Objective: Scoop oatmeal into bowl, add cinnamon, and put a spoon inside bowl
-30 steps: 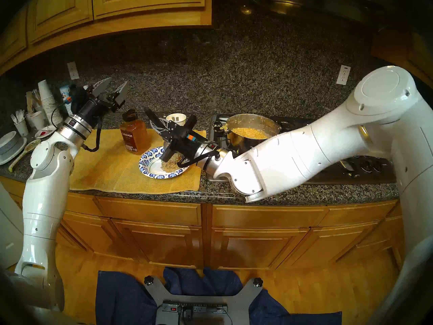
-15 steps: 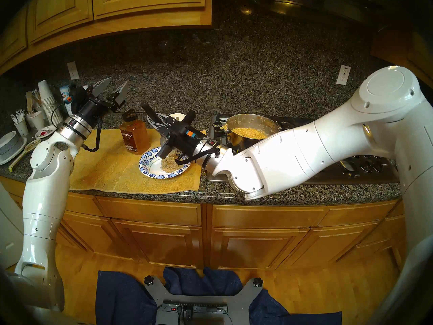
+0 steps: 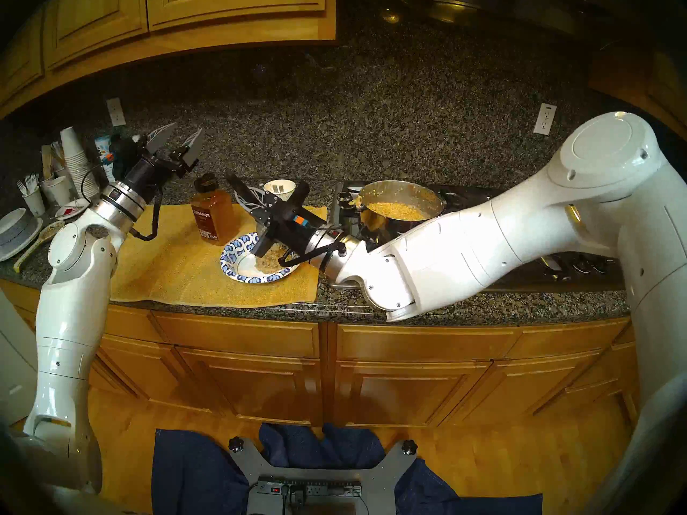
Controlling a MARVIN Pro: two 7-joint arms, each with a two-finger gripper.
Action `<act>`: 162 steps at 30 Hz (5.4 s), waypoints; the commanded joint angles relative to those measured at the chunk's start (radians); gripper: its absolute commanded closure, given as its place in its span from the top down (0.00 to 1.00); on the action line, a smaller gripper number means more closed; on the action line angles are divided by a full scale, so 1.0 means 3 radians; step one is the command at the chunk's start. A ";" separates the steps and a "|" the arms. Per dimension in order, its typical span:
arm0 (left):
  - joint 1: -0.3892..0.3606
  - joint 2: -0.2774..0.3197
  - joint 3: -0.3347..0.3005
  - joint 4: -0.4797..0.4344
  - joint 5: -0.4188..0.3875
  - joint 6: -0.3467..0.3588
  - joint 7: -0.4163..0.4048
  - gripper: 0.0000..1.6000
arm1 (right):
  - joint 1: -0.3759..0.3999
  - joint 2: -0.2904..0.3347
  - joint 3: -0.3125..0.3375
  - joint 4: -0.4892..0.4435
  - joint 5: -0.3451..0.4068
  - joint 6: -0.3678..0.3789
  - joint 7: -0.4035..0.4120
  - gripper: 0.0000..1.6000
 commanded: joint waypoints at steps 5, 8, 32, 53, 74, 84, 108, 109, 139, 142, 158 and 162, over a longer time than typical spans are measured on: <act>-0.0112 0.0000 -0.0021 -0.0076 -0.0027 -0.0040 -0.0005 1.00 | 0.0056 0.0030 0.0049 -0.0021 -0.0074 -0.0010 -0.0041 0.00; -0.0111 0.0001 -0.0021 -0.0077 -0.0027 -0.0039 -0.0005 1.00 | 0.0094 0.0060 0.0066 -0.0032 -0.0108 -0.0008 -0.0060 0.00; -0.0111 0.0001 -0.0021 -0.0077 -0.0027 -0.0038 -0.0004 1.00 | 0.0169 0.0139 0.0157 -0.0040 -0.0131 -0.0034 -0.0079 0.00; -0.0110 0.0002 -0.0021 -0.0077 -0.0027 -0.0038 -0.0004 1.00 | 0.0136 0.0162 0.0250 -0.0127 0.0172 -0.0226 -0.0037 0.00; -0.0111 0.0001 -0.0020 -0.0076 -0.0028 -0.0040 -0.0004 1.00 | 0.0112 0.0139 0.0187 -0.0059 0.0270 -0.0184 0.0135 0.00; -0.0111 0.0002 -0.0020 -0.0076 -0.0028 -0.0040 -0.0004 1.00 | 0.0113 0.0137 0.0182 -0.0057 0.0264 -0.0187 0.0136 0.00; -0.0111 0.0002 -0.0020 -0.0077 -0.0028 -0.0039 -0.0004 1.00 | 0.0120 0.0141 0.0207 -0.0035 0.0287 -0.0208 0.0126 0.00; -0.0111 0.0002 -0.0020 -0.0077 -0.0028 -0.0039 -0.0004 1.00 | 0.0123 0.0143 0.0212 -0.0038 0.0286 -0.0210 0.0124 0.00; -0.0106 0.0006 -0.0020 -0.0078 -0.0026 -0.0035 -0.0002 1.00 | 0.0180 0.0403 0.0541 -0.0299 0.1036 -0.0363 0.0229 0.00; -0.0105 0.0006 -0.0020 -0.0078 -0.0026 -0.0035 -0.0001 1.00 | 0.0156 0.0491 0.0660 -0.0418 0.1276 -0.0363 0.0314 0.00; -0.0106 0.0006 -0.0019 -0.0078 -0.0027 -0.0036 -0.0001 1.00 | 0.0011 0.0696 0.0999 -0.0640 0.2504 -0.0363 0.1026 0.00; -0.0107 0.0006 -0.0019 -0.0078 -0.0027 -0.0036 -0.0001 1.00 | -0.0047 0.0703 0.1057 -0.0622 0.2878 -0.0363 0.1257 0.00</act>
